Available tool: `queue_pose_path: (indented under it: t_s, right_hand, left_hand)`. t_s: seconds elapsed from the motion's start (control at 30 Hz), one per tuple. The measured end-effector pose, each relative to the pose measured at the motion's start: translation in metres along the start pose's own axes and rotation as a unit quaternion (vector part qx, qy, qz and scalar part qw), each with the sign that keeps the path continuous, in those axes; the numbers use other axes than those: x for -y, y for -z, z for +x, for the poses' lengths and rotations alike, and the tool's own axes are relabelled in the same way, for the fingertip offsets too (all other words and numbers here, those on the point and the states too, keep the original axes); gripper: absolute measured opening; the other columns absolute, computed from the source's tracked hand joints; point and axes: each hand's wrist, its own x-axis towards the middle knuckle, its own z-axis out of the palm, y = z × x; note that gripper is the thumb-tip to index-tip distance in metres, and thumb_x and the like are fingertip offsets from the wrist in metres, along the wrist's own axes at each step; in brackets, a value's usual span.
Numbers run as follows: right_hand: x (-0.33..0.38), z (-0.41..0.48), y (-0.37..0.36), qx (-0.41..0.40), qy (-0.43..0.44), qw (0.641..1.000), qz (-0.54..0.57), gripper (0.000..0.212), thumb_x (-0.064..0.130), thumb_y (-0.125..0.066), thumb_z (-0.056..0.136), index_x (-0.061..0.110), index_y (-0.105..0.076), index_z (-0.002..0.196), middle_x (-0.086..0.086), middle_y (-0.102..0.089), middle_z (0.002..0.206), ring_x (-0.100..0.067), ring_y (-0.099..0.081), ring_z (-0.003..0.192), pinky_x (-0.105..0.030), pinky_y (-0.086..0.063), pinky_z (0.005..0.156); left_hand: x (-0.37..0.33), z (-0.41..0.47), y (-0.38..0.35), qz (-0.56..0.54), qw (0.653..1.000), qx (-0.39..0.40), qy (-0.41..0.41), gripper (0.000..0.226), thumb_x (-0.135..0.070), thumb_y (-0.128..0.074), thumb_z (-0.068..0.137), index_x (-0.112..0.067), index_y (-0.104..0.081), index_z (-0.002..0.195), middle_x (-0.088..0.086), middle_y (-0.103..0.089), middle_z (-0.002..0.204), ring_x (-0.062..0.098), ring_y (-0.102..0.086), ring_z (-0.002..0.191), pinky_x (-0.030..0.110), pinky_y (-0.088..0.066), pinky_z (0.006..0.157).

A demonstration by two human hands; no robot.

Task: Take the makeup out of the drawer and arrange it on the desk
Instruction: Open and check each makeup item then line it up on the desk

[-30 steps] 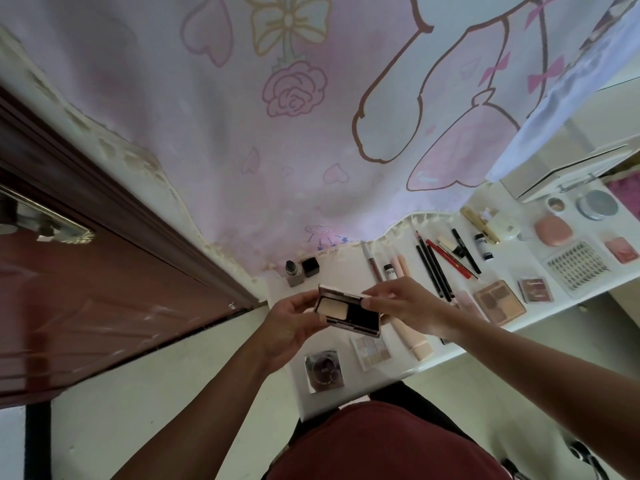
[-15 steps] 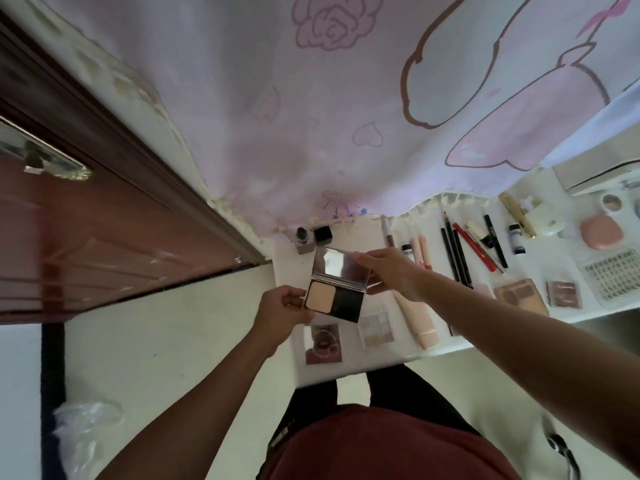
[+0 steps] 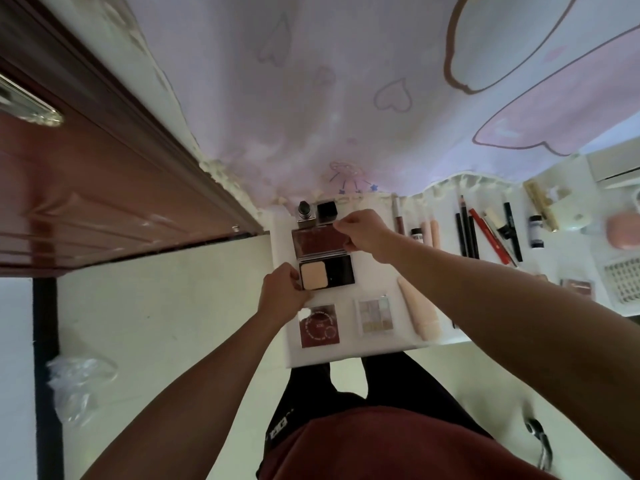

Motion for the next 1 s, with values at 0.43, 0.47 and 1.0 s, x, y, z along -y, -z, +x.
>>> queue_pose_path:
  t_s: [0.43,0.47,1.0]
  right_hand:
    - [-0.003,0.002,0.0,-0.041,0.0,0.997,-0.065,0.035,0.025,-0.053,0.096,-0.005,-0.066,0.109,-0.008,-0.056,0.073,-0.024,-0.05,0.066,-0.034,-0.044,0.063]
    - [-0.003,0.003,0.0,-0.041,-0.008,0.997,-0.059,0.037,0.026,-0.054,0.096,-0.006,-0.064,0.112,-0.008,-0.056,0.075,-0.024,-0.05,0.067,-0.034,-0.048,0.066]
    - [-0.045,-0.07,0.015,-0.082,0.048,0.986,-0.134,0.034,0.03,-0.064,0.093,0.013,-0.064,0.123,-0.006,-0.069,0.117,-0.02,-0.066,0.103,-0.044,-0.055,0.091]
  left_hand:
    - [0.005,0.002,-0.007,0.06,0.998,-0.018,-0.02,0.031,-0.019,-0.076,0.079,-0.01,-0.056,0.101,0.007,-0.065,0.088,0.023,-0.061,0.081,0.028,-0.043,0.065]
    - [0.005,0.002,-0.007,0.065,0.998,-0.019,-0.02,0.032,-0.02,-0.076,0.079,-0.011,-0.057,0.103,0.007,-0.066,0.089,0.023,-0.061,0.082,0.029,-0.044,0.065]
    - [0.03,-0.025,0.017,0.056,0.997,0.049,0.025,0.022,-0.028,-0.071,0.082,-0.015,-0.06,0.097,0.008,-0.067,0.094,0.025,-0.066,0.086,0.036,-0.056,0.076]
